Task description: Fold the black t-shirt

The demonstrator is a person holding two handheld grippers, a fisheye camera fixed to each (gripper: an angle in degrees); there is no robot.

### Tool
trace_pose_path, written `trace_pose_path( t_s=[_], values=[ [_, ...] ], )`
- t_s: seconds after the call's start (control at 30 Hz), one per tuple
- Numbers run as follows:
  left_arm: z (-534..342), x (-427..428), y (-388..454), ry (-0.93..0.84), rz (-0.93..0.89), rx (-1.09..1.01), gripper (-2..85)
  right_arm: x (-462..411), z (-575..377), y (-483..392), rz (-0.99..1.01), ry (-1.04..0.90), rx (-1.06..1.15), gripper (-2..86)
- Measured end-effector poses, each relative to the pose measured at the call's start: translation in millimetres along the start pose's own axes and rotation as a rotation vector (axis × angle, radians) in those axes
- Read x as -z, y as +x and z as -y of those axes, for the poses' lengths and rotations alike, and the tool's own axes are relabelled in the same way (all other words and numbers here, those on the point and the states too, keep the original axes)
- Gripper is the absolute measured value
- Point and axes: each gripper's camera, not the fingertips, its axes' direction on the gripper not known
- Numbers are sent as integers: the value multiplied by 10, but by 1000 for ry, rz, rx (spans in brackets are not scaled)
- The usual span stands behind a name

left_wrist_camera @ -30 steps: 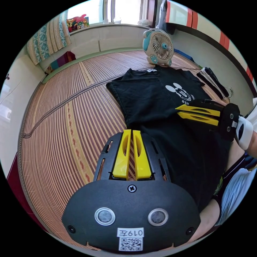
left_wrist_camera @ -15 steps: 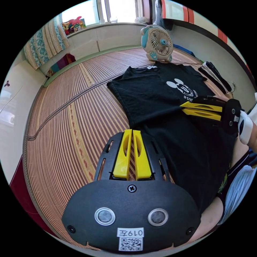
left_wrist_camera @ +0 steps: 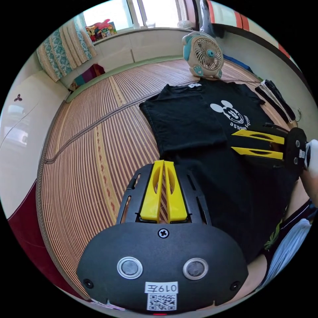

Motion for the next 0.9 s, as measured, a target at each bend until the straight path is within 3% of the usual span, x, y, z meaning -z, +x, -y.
trace_pose_path(
  t_s=[0.2, 0.37, 0.6, 0.9],
  values=[
    [-109, -9, 54, 0, -9, 71, 7, -84, -19, 267, 22, -33, -61, 73],
    [-23, 37, 291, 129, -18, 149, 9, -95, -76, 538, 91, -64, -181, 63],
    [123, -318, 665, 79, 6, 182, 9, -143, -286, 825, 106, -139, -261, 50],
    [78, 93, 1454, 243, 80, 222, 9, 54, -914, 1452, 117, -157, -404, 20]
  ],
)
